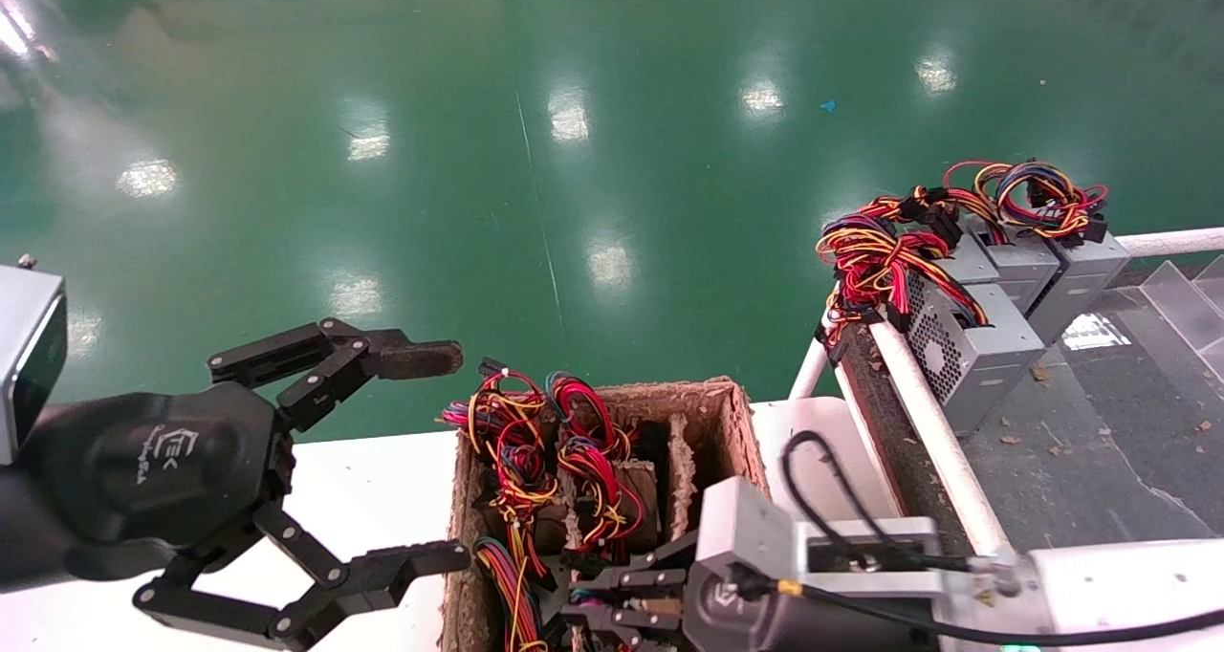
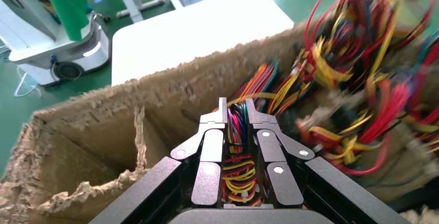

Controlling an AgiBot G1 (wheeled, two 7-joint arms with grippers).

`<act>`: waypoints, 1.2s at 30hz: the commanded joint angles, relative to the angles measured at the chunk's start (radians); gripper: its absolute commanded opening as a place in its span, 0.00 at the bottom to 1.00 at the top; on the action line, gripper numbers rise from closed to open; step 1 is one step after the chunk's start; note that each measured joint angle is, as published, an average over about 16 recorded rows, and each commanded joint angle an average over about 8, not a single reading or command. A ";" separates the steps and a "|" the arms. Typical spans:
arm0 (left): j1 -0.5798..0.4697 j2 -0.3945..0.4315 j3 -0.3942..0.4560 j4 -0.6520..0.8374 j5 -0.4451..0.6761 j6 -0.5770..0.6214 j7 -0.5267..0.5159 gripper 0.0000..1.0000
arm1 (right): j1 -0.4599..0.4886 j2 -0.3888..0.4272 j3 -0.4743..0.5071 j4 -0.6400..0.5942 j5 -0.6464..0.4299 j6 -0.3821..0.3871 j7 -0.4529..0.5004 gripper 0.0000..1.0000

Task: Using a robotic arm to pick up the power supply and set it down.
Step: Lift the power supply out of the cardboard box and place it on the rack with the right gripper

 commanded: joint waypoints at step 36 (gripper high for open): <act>0.000 0.000 0.000 0.000 0.000 0.000 0.000 1.00 | 0.180 0.424 0.418 0.014 0.394 -0.033 -0.101 0.00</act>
